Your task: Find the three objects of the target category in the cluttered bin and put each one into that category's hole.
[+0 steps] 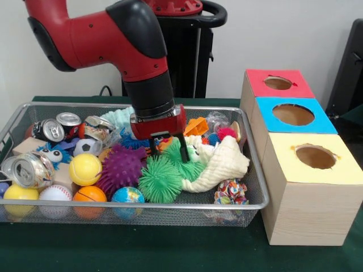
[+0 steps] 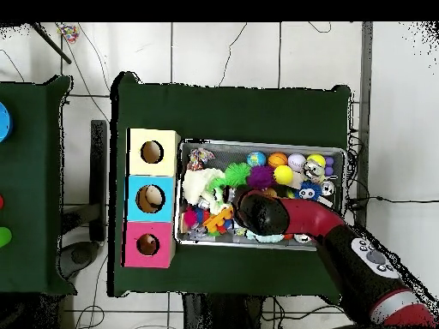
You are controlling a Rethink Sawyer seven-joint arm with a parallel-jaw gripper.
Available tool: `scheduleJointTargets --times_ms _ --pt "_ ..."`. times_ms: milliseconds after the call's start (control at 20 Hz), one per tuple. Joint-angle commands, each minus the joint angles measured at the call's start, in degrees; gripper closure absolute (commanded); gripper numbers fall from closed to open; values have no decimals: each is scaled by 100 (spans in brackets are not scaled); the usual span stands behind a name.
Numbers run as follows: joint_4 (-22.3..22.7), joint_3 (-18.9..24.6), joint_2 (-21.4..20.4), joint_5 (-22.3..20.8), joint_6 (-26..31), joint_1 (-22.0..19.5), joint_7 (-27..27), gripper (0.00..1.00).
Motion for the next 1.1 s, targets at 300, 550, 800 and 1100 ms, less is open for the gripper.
scheduleJointTargets --times_ms 300,550,800,1100 --pt "-243 258 29 -310 1424 -537 -1031 0" --pt "-186 212 -171 -307 1406 -496 -783 0" --pt "-74 208 -317 -225 1420 -478 -636 0" --pt "-596 216 -145 -175 1748 -501 -861 0"
